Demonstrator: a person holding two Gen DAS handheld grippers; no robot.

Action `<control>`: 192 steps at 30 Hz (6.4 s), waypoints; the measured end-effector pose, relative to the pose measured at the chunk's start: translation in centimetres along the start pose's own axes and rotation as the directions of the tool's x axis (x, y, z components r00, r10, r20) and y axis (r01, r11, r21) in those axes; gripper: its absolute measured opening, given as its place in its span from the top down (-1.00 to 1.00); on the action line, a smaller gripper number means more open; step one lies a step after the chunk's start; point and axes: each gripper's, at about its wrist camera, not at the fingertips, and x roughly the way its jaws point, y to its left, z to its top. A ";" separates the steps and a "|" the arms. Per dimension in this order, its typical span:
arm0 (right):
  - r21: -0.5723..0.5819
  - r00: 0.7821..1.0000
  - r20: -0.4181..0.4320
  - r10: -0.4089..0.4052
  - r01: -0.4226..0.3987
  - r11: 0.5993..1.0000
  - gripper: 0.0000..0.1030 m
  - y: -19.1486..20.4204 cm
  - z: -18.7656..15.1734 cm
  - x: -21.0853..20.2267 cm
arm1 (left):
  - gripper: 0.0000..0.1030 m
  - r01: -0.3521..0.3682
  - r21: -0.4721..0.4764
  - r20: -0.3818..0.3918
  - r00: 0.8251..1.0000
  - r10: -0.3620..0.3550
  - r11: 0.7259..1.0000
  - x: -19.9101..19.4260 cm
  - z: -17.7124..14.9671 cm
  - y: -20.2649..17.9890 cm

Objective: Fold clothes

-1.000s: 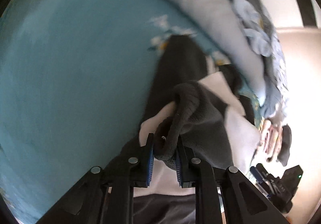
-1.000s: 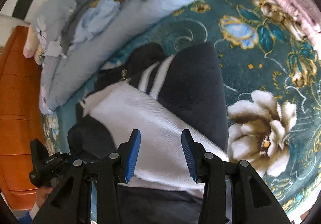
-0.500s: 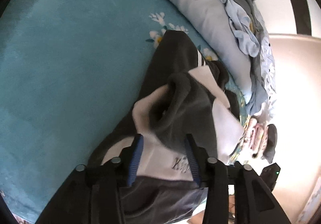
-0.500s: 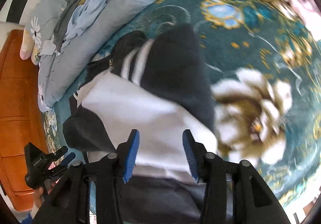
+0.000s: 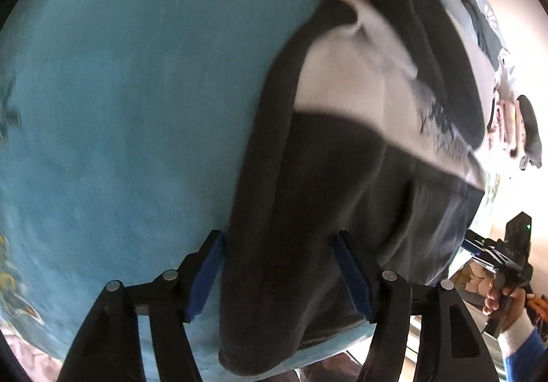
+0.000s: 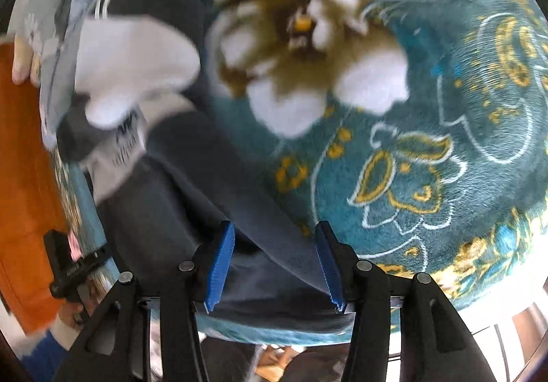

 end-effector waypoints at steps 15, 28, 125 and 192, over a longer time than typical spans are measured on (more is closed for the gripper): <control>-0.151 0.975 -0.037 0.219 -0.222 0.963 0.02 -5.0 -1.3 0.5 | -0.68 0.182 -0.120 0.119 0.979 -0.168 0.976 0.7 -7.3 3.1; -0.065 0.913 -0.094 0.396 -0.403 0.913 0.14 -4.7 -1.1 3.8 | -0.64 0.234 -0.107 0.070 0.971 -0.227 0.966 1.6 -8.4 3.7; 0.237 0.907 0.421 -0.009 -0.101 0.966 0.80 3.1 27.6 -7.7 | 0.81 0.250 -0.038 0.336 0.915 -0.223 0.968 -5.7 27.6 -3.5; -0.045 0.876 0.211 0.433 -0.434 0.900 -0.87 6.7 24.3 0.0 | -0.89 0.438 0.167 -0.067 0.899 -0.433 0.883 2.1 25.7 -7.3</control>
